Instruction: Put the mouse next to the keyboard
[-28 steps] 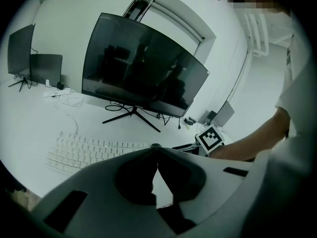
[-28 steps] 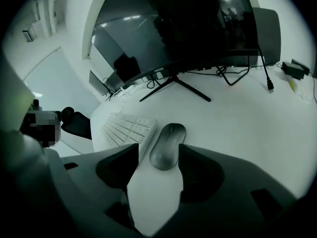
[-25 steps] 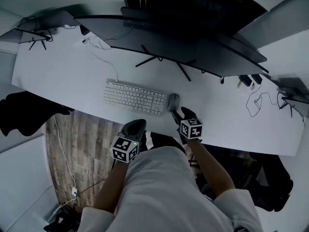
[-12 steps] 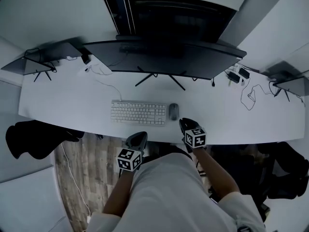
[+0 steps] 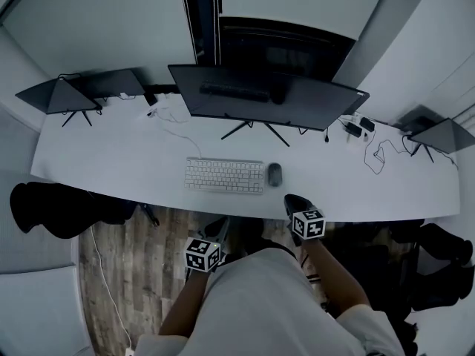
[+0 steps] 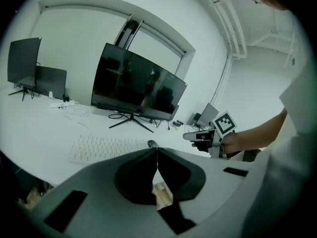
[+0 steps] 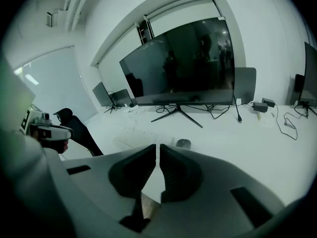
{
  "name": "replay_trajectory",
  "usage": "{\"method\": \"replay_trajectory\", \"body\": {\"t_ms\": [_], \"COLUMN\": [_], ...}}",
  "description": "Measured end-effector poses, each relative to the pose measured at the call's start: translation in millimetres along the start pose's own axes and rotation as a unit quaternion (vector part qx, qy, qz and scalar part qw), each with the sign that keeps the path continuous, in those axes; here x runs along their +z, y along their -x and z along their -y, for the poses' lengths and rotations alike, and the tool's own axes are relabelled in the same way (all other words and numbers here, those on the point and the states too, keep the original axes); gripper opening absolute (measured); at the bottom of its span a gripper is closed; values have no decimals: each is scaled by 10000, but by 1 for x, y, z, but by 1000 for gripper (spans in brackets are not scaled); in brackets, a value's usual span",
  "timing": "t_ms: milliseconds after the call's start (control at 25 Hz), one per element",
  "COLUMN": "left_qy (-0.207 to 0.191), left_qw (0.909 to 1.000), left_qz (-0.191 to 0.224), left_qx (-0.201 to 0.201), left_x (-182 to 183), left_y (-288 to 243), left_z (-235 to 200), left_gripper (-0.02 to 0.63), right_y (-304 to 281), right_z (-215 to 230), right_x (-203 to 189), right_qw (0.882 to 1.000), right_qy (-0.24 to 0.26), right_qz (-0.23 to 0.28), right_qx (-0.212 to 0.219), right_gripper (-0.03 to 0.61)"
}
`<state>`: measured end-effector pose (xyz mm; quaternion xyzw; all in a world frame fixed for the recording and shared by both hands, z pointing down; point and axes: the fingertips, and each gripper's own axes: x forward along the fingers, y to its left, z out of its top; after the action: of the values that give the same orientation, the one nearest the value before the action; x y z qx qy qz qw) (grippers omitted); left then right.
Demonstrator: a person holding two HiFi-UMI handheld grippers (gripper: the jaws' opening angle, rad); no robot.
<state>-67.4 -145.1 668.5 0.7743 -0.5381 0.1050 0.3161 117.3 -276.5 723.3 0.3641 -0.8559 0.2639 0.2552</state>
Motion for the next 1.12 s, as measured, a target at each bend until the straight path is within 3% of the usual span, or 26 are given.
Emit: {"method": "replay_trajectory", "body": {"t_ms": [160,600,1120], "left_qy": [20,110,-83], "left_qw": [9999,9990,9986], "left_qz": [99,303,314], "left_qx": [-6,-293,-425], "left_x": [-15,-47,-52], "left_y": [25,72,70], "left_z": [3,36,77], "left_gripper": [18,18,18], "right_y": [22,112,178], "right_z": [-20,-62,-40], "right_x": [-7,-39,-54], "right_qw": [9997,9976,9945], "right_qy": [211,153,10], "right_qz": [117,298,597], "right_qx": [-85,-608,-860], "right_gripper": [46,48,48]}}
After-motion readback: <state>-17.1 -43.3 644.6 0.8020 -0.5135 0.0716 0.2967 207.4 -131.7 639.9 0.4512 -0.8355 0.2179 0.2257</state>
